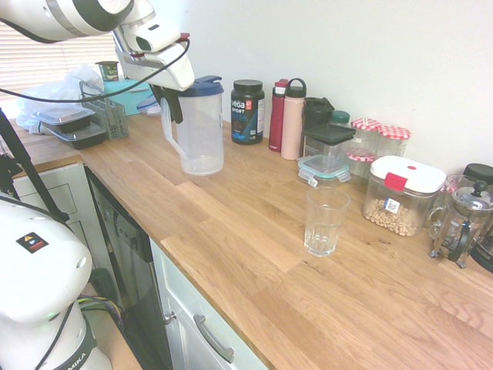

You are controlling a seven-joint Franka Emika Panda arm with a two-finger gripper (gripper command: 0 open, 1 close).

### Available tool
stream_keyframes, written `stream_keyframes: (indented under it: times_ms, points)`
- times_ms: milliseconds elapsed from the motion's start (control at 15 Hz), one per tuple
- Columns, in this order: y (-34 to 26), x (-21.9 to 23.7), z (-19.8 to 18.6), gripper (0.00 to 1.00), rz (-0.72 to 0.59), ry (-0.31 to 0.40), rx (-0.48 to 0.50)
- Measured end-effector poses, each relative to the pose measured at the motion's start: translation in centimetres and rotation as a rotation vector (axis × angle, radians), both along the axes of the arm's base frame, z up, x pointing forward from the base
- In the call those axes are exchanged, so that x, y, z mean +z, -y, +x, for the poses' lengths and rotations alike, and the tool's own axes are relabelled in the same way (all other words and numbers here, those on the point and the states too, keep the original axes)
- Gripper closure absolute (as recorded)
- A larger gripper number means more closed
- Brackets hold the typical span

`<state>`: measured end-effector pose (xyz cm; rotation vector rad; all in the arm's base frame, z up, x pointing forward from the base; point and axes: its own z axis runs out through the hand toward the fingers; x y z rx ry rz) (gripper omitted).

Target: Pour me some water

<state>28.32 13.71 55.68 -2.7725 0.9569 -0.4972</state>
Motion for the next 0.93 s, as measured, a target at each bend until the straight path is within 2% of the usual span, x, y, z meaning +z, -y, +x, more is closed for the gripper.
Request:
stream_keyframes:
  times_ms: [133,533,733,933]
  points:
    - [4.4,0.3,-1.6,1.0,0.015,-0.015,0.037]
    - [18.8,-0.2,-6.4,1.0,0.024,-0.024,0.313]
    - [25.5,-1.1,-7.9,1.0,-0.006,-0.04,0.388]
    - [29.8,-0.6,-8.0,1.0,-0.068,-0.069,0.449]
